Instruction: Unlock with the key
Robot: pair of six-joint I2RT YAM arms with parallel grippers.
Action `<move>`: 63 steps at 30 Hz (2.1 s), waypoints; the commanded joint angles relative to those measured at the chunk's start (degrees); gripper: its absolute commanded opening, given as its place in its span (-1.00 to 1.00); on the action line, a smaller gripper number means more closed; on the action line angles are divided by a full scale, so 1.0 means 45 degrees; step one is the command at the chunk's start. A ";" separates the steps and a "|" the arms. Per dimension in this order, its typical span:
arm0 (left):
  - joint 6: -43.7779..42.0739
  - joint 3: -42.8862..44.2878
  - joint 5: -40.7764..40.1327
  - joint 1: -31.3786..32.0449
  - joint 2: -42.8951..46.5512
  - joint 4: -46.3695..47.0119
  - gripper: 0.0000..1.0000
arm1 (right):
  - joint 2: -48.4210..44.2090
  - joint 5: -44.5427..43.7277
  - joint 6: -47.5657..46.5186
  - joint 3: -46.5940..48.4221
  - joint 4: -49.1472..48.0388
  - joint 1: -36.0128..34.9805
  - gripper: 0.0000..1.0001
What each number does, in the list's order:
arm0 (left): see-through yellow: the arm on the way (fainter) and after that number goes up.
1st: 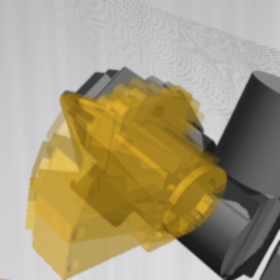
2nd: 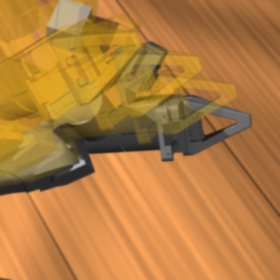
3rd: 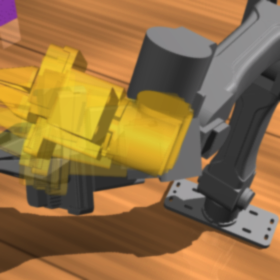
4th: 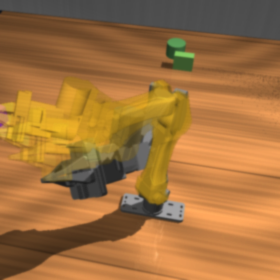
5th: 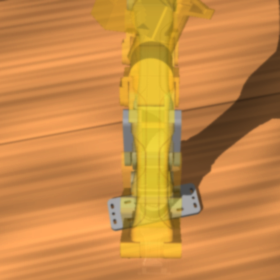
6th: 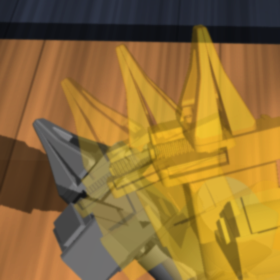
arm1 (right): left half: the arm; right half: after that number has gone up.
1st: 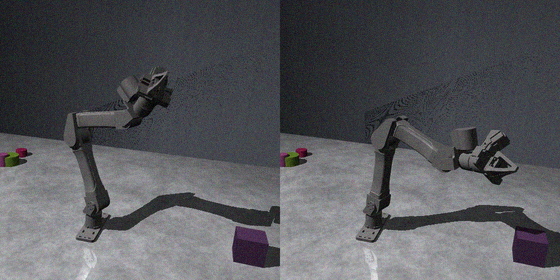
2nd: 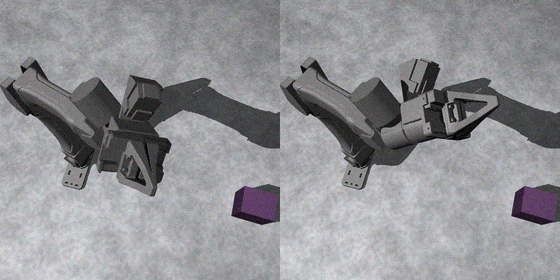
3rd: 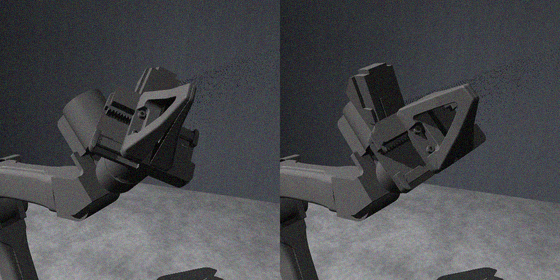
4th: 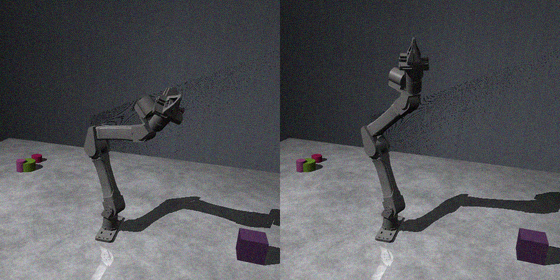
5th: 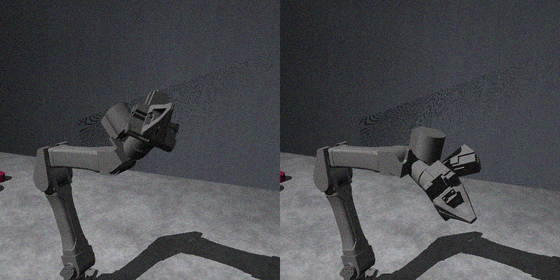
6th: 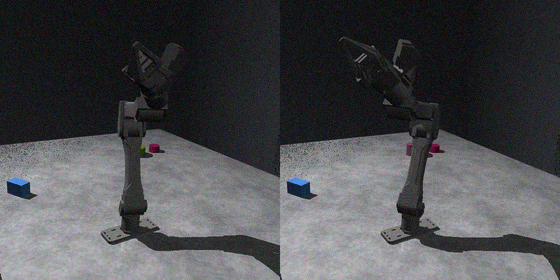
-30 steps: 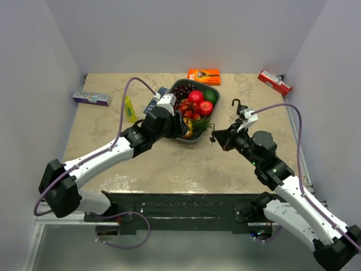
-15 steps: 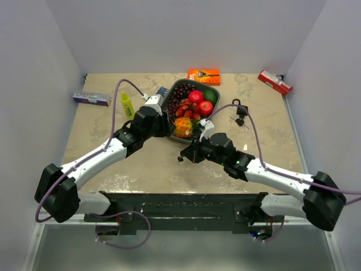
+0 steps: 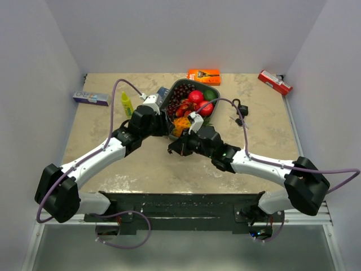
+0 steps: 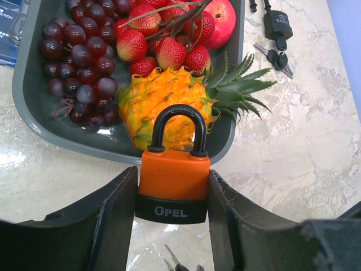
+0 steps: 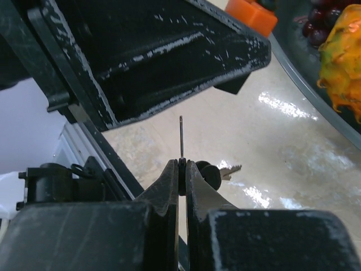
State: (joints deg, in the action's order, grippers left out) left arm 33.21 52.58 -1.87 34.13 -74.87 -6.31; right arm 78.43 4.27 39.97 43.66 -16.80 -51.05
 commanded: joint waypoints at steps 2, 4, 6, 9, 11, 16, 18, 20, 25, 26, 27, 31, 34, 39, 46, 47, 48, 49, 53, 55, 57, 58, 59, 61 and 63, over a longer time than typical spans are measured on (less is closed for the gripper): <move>-0.0095 -0.0024 0.0123 -0.0084 0.0525 0.1206 -1.00 | 0.0499 0.0494 0.0844 0.0727 -0.1052 0.0133 -1.00; -0.0095 -0.0043 0.0123 -0.0084 0.0544 0.1187 -1.00 | 0.0695 0.0632 0.0942 0.0747 -0.1111 0.0250 -1.00; -0.0076 -0.0043 0.0181 -0.0084 0.0544 0.1206 -1.00 | 0.0773 0.0808 0.1079 0.0670 -0.1208 0.0483 -1.00; -0.0056 -0.0063 0.0239 -0.0084 0.0525 0.1206 -1.00 | 0.0754 0.1100 0.1333 0.0455 -0.1559 0.0893 -1.00; -0.0056 -0.0082 0.0298 -0.0084 0.0544 0.1206 -1.00 | 0.0754 0.1121 0.1314 0.0434 -0.1696 0.1011 -1.00; -0.0037 -0.0082 0.0357 -0.0084 0.0447 0.1616 -1.00 | 0.1007 0.1199 0.0963 0.0864 -0.1463 0.1090 -1.00; -0.0037 -0.0082 0.0357 -0.0084 0.0427 0.1616 -1.00 | 0.1144 0.1218 0.0924 0.0981 -0.1463 0.1129 -1.00; -0.0037 -0.0082 0.0357 -0.0084 0.0427 0.1635 -1.00 | 0.1261 0.1316 0.0943 0.1040 -0.1462 0.1148 -1.00; -0.0056 -0.0102 0.0357 -0.0084 0.0388 0.1636 -1.00 | 0.1320 0.1316 0.1060 0.0982 -0.1618 0.1324 -1.00; -0.0037 -0.0102 0.0357 -0.0104 0.0369 0.1636 -1.00 | 0.1320 0.1316 0.1176 0.0943 -0.1696 0.1402 -1.00; -0.0037 -0.0102 0.0357 -0.0085 0.0349 0.1655 -1.00 | 0.1301 0.1297 0.1235 0.0865 -0.1755 0.1480 -1.00; -0.0037 -0.0102 0.0357 -0.0084 0.0349 0.1675 -1.00 | 0.1204 0.1297 0.1392 0.0669 -0.2028 0.1656 -1.00; -0.0056 -0.0102 0.0357 -0.0085 0.0271 0.1675 -1.00 | 0.1223 0.1336 0.1334 0.0727 -0.2087 0.1695 -1.00; -0.0017 -0.0141 0.0650 -0.0084 0.0251 0.1694 -1.00 | 0.1242 0.1082 0.1490 0.0631 -0.2243 0.1754 -1.00; 0.0061 -0.0199 0.0708 -0.0084 0.0212 0.1792 -1.00 | 0.1281 0.0379 0.1958 0.0357 -0.2829 0.1851 -1.00; 0.0080 -0.0238 0.0708 -0.0084 0.0212 0.1792 -1.00 | 0.1281 0.0166 0.1978 0.0357 -0.2888 0.1852 -1.00; 0.0081 -0.0219 0.0708 -0.0084 0.0212 0.1792 -1.00 | 0.1262 -0.0049 0.1978 0.0395 -0.2850 0.1832 -1.00; 0.0100 -0.0238 0.0708 -0.0084 0.0193 0.1792 -1.00 | 0.1223 -0.0244 0.1959 0.0396 -0.2849 0.1851 -1.00; 0.0159 -0.0297 0.0786 -0.0104 0.0173 0.1870 -1.00 | 0.1145 -0.0930 0.2114 0.0298 -0.2985 0.1832 -1.00; 0.0198 -0.0336 0.0864 -0.0085 0.0173 0.1909 -1.00 | 0.1164 -0.1320 0.2212 0.0259 -0.3161 0.1832 -1.00; 0.0198 -0.0356 0.0884 -0.0104 0.0134 0.1948 -1.00 | 0.1203 -0.1398 0.2310 0.0259 -0.3395 0.1851 -1.00; 0.0217 -0.0375 0.0884 -0.0085 0.0115 0.1967 -1.00 | 0.1261 -0.1418 0.2349 0.0317 -0.3454 0.1852 -1.00; 0.0198 -0.0375 0.0903 -0.0084 0.0115 0.1968 -1.00 | 0.1300 -0.1418 0.2349 0.0414 -0.3493 0.1852 -1.00; 0.0217 -0.0394 0.0923 -0.0104 0.0095 0.2007 -1.00 | 0.1379 -0.1419 0.2388 0.0532 -0.3513 0.1851 -1.00; 0.0217 -0.0395 0.0962 -0.0084 0.0095 0.2026 -1.00 | 0.1457 -0.1438 0.2408 0.0610 -0.3591 0.1832 -1.00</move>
State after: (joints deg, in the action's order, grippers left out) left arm 33.54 51.62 0.27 33.76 -75.00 1.37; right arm 84.79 5.23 49.91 44.84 -27.97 -43.99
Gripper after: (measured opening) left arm 0.524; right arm 0.030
